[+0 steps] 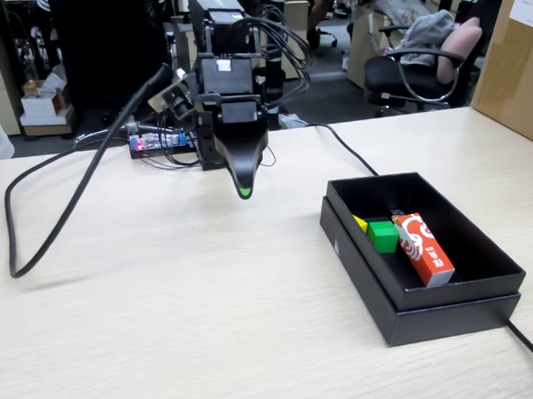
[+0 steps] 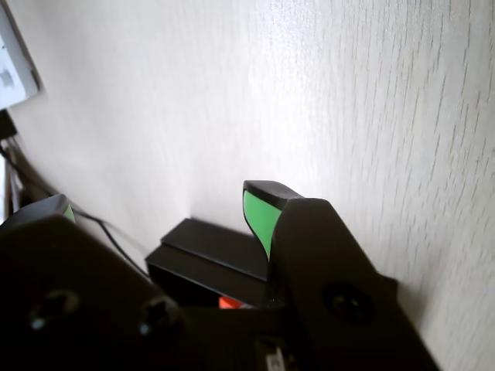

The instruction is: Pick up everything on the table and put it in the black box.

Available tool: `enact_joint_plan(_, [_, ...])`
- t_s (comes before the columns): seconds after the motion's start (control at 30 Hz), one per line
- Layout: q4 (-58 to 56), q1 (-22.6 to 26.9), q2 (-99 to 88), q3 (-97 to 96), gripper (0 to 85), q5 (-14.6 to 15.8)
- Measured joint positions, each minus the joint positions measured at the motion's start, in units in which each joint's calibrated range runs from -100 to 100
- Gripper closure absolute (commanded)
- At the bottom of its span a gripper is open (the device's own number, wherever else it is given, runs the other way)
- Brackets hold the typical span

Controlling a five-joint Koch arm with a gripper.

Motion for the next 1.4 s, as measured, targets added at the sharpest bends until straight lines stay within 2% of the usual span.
enact_joint_plan(0.23, [0.0, 0.05, -0.13, 0.0, 39.0, -3.27])
enact_joint_plan(1.07, [-0.74, 0.54, -3.29, -3.65, 36.7, -4.49])
enact_joint_plan(1.4, [-0.74, 1.07, -12.79, -14.61, 36.2, -4.49])
